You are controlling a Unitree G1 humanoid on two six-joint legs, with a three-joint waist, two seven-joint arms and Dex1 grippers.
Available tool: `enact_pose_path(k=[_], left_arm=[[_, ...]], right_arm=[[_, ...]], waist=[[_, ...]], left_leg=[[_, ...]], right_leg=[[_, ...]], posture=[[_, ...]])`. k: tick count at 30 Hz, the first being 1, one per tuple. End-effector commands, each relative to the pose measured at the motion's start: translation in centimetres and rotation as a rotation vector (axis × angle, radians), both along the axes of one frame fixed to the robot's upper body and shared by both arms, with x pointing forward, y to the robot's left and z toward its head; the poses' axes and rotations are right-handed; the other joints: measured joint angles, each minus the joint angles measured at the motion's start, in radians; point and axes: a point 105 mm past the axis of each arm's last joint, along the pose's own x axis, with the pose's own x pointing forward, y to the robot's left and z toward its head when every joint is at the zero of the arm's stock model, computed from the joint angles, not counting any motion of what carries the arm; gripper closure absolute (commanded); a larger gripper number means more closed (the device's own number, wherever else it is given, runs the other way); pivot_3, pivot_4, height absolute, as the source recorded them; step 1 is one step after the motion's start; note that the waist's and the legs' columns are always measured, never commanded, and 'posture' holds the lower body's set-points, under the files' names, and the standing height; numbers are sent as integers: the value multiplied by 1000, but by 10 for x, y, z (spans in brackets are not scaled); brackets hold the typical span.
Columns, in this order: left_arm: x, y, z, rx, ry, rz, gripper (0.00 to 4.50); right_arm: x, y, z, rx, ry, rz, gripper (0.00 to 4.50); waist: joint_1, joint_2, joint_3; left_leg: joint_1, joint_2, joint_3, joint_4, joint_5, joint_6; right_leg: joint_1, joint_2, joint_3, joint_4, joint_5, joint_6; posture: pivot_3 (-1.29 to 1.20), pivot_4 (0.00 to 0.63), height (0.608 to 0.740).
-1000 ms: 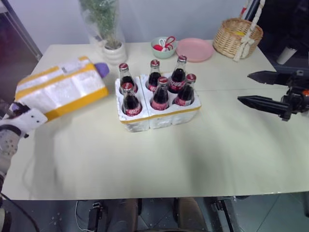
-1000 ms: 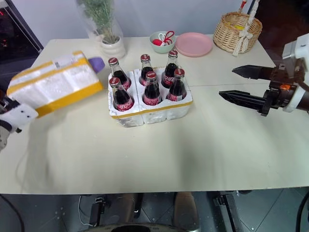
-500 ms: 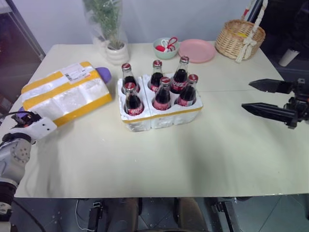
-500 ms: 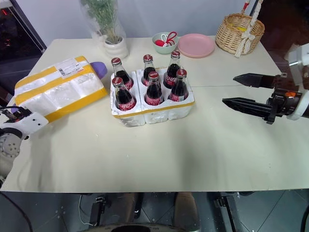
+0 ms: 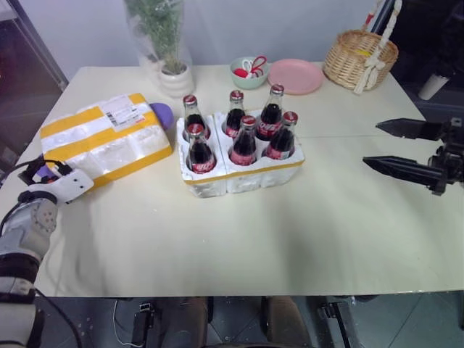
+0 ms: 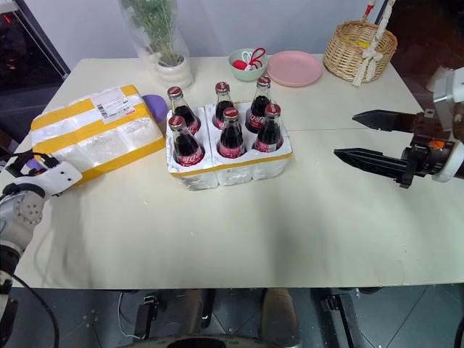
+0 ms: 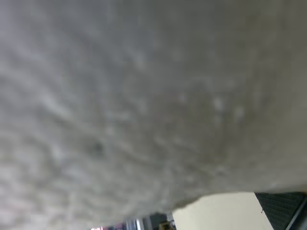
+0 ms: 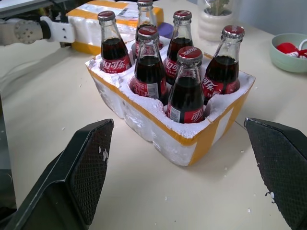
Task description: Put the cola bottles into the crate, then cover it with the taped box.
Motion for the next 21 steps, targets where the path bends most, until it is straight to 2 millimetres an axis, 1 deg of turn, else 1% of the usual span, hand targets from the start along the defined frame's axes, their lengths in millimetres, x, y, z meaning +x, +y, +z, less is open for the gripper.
enact_pose_path(k=[1,5,6,8,12,13,15,17,21], left_arm=[[4,7,6,23,-10,12,79],[8,10,5,24,-1,22,79],[8,10,5,19,-2,18,289],[9,10,5,13,-7,15,895],[9,12,7,8,-13,19,2985],[9,13,10,11,-18,24,3402],[10,15,16,6,-37,28,3402],[11,16,28,-5,-71,26,3402],[10,19,64,-18,-168,0,3402]], right_arm=[[-7,2,15,-20,-72,8,0],[-6,2,15,-22,-80,-2,0],[-6,1,15,-20,-82,-4,0],[-5,1,15,-17,-85,-9,0],[-4,2,15,-15,-89,-12,0],[-3,2,15,-14,-91,-12,0],[-2,2,15,-13,-94,-14,0],[-1,2,15,-13,-94,-14,0],[-2,0,12,-5,-43,-5,0]], waist=[[-1,0,0],[-3,0,0],[-3,0,0],[-3,0,0],[-2,0,0],[-2,0,0],[-1,0,0],[-2,0,0],[-3,-2,0]], left_leg=[[0,0,0,0,0,0],[0,0,0,0,0,0],[0,0,0,0,0,0],[0,0,0,0,0,0],[0,0,0,0,0,0],[0,0,0,0,0,0],[0,0,0,0,0,0],[0,0,0,0,0,0],[0,0,0,0,0,0]], right_leg=[[0,0,0,0,0,0],[0,0,0,0,0,0],[0,0,0,0,0,0],[0,0,0,0,0,0],[0,0,0,0,0,0],[0,0,0,0,0,0],[0,0,0,0,0,0],[0,0,0,0,0,0],[0,0,0,0,0,0]], posture=[[0,150,737],[0,150,737],[0,150,737],[0,150,737],[0,150,737],[0,150,737],[0,150,737],[0,150,737],[0,150,737]])
